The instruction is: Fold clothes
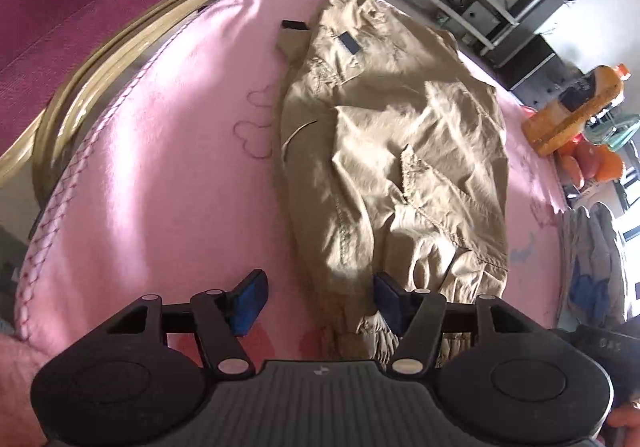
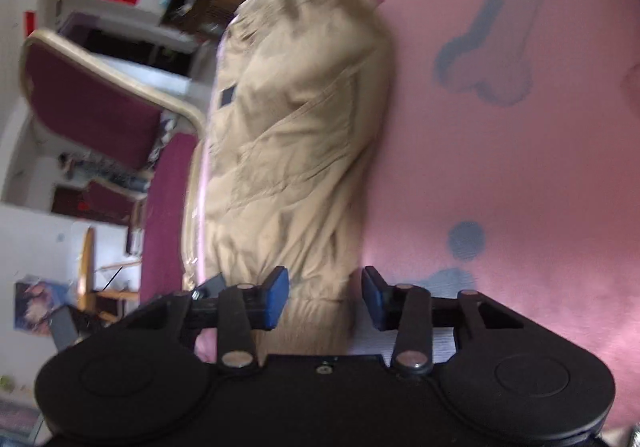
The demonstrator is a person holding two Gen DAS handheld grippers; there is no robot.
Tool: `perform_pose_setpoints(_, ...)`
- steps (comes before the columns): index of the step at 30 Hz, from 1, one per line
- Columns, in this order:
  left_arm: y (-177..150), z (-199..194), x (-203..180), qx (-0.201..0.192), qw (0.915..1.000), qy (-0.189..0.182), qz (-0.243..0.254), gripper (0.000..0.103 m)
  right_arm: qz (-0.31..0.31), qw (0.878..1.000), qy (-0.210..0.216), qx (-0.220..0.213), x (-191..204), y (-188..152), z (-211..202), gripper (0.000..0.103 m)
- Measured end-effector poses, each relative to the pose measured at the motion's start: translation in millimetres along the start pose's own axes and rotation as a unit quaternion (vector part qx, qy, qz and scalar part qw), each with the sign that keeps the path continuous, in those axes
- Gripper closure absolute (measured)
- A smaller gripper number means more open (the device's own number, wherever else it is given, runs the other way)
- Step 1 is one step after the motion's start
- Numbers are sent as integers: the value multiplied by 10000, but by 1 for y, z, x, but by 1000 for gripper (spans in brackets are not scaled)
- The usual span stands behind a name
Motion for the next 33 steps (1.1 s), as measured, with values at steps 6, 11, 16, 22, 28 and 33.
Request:
perform_pose_setpoints(6,-4,-1,-22,-31,9986,-75,520,86,-401,9991,-106,-121,13,-9,3,83)
perform_pose_setpoints(11,7,-36,-44,-282,9973,-623,262,93,-917,9926,218,-766,60,-8,-54,86)
perform_pose_setpoints(16,2,-57,-60,-93,9973,-728,30,93,-488,9933,375,-981,60,-10,-106,86)
perform_pose_setpoints(22,-28,-12,-51,618,9980,-160,10,92,560,9969,-440,-345,-4,-29,-76,85)
perform_pose_setpoints(28,-30,-16,-51,537,9985,-27,90,74,194,9990,-332,-212,0,-28,-76,67)
perform_pose_setpoints(33,-36,-29,-49,469,9987,-121,174,65,240,9993,-283,43,-7,-31,-75,55)
Point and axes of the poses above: each gripper's, at about its wrist camera, not at the fingertips, and z roughly the way its jaws point, x to its left, y to its top, the point moved 2 cm from there along z, roughly the way its jaws point, and after that the axes turned 10 degrees about -x, right-handed, at the moved point
